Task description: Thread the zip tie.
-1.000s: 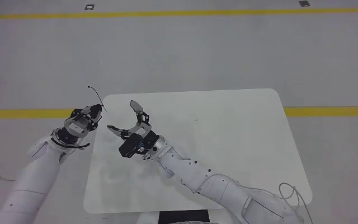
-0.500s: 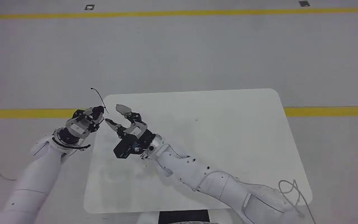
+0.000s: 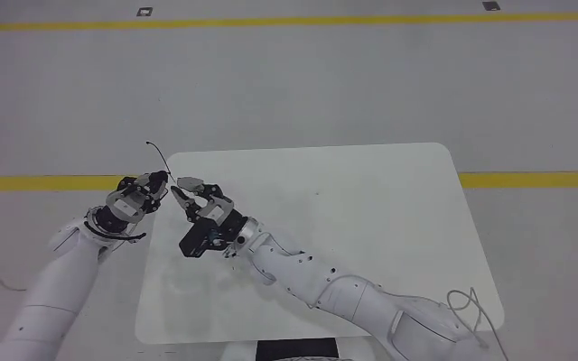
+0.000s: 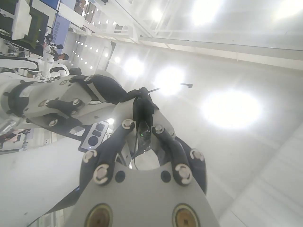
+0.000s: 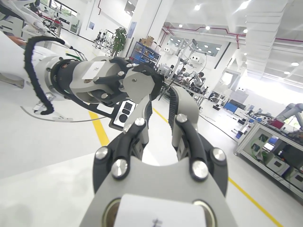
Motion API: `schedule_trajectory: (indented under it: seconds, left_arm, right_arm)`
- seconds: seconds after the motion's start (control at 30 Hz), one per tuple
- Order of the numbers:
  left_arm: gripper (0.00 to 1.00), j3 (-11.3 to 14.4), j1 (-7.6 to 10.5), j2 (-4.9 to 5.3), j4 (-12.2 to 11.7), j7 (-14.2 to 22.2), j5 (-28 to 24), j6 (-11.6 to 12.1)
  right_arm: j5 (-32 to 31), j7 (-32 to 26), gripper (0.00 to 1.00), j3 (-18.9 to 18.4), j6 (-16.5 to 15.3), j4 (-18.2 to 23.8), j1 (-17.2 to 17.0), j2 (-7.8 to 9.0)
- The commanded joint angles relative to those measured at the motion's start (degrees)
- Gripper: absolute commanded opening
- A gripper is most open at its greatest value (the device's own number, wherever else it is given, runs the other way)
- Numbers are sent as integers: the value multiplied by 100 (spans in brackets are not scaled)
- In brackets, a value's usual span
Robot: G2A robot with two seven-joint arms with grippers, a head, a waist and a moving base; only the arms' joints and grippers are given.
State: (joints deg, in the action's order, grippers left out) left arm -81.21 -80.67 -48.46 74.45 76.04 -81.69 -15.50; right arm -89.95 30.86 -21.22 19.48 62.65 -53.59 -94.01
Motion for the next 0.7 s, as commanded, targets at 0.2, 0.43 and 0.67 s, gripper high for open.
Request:
schedule_trajectory:
  seconds: [0.2, 0.43, 0.67]
  left_arm:
    - [0, 0, 0, 0, 0, 0, 0, 0]
    - [0, 0, 0, 0, 0, 0, 0, 0]
    - [0, 0, 0, 0, 0, 0, 0, 0]
  right_arm:
    - [0, -88, 16, 70, 0, -58, 88, -61]
    - [0, -201, 11, 92, 0, -122, 232, -127]
    - [0, -336, 0, 125, 0, -207, 280, -164]
